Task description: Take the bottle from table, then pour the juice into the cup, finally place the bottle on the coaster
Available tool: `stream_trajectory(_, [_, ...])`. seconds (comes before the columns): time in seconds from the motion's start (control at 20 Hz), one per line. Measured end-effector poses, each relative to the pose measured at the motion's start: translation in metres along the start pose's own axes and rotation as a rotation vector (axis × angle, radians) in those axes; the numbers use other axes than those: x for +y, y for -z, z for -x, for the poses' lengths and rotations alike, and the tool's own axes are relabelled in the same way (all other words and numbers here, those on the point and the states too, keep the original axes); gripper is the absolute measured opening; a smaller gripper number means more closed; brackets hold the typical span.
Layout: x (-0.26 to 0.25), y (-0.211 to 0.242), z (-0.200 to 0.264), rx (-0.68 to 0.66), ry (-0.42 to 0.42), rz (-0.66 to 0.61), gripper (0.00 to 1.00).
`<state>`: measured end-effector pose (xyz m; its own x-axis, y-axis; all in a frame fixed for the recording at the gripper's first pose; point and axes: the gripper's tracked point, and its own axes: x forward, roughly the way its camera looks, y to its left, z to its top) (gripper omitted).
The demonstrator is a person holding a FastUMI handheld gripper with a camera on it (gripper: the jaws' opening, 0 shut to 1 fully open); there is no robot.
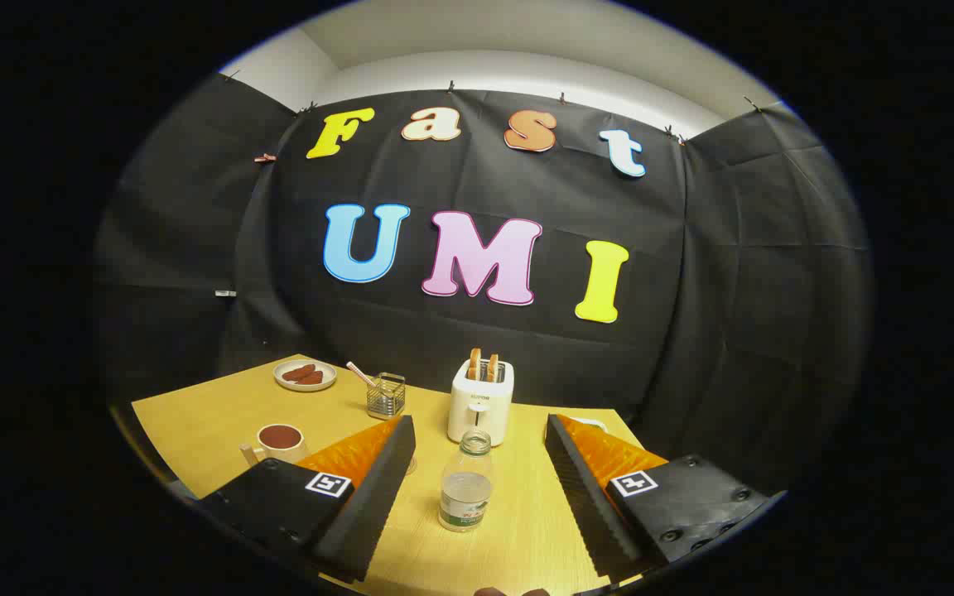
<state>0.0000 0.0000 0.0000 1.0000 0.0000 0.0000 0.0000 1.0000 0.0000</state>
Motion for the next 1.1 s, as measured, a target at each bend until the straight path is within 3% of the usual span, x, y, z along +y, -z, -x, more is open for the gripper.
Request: stream_trajectory(1.1, [0.005, 0.033, -0.016, 0.07, -0.015, -0.051, 0.97])
